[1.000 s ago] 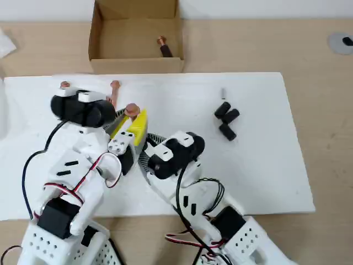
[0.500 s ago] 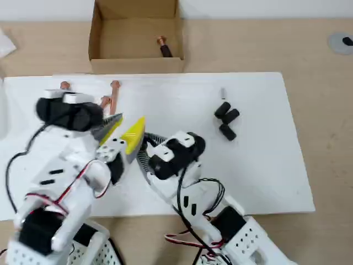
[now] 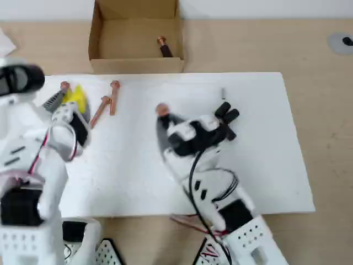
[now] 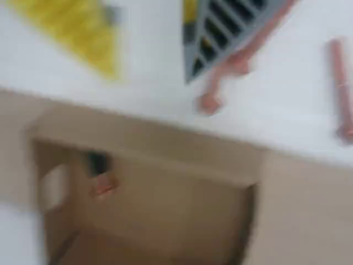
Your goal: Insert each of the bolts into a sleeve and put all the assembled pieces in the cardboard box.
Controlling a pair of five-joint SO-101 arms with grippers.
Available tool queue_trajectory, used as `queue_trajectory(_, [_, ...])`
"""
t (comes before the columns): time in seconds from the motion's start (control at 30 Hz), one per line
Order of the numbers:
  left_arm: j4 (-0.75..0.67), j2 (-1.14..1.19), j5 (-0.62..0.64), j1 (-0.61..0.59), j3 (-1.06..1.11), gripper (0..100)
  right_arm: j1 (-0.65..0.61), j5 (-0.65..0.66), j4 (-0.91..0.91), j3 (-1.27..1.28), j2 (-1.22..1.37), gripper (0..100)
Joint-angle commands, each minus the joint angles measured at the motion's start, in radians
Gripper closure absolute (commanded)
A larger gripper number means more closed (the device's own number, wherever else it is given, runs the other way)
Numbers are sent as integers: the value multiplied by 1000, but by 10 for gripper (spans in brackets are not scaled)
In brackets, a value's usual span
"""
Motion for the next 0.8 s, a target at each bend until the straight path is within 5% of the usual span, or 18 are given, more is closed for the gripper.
queue_trajectory(0.0, [-48,117,-9,-61,-25,998,79,-5,-41,-242,193,989])
queue_trajectory(0.63, [-267,366,-61,-104,109,993,188,-2,-37,-1833,1902,988])
queue_trajectory(0.77, [-296,423,-77,-117,127,993,186,95,32,-2161,2201,985])
